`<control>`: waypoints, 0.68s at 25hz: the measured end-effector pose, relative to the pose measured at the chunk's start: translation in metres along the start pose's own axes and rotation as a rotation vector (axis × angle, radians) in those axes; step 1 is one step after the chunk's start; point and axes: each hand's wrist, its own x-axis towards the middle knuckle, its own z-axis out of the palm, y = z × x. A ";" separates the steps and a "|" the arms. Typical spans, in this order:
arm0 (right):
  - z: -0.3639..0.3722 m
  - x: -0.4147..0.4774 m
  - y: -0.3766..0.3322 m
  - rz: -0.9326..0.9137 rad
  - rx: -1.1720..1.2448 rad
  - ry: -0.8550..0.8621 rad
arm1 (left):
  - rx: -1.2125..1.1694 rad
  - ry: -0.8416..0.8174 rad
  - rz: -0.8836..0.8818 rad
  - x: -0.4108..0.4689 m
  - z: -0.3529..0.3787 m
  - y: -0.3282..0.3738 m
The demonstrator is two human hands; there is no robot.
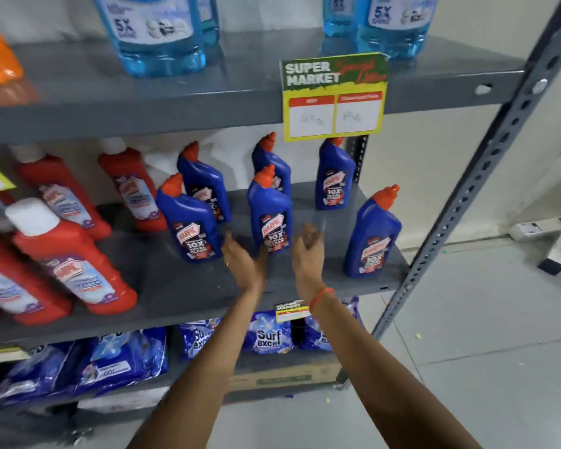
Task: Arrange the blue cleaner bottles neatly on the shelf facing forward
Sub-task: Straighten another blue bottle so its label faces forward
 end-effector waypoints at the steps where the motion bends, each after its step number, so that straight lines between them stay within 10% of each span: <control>1: 0.003 0.010 0.002 -0.010 -0.069 -0.080 | -0.022 -0.129 -0.076 0.016 -0.001 -0.004; 4: 0.006 0.038 -0.003 -0.010 -0.243 -0.366 | 0.007 -0.495 -0.182 0.036 -0.005 -0.001; 17: -0.072 0.003 0.034 -0.185 -0.522 -0.524 | 0.144 -0.706 -0.142 -0.025 -0.044 0.004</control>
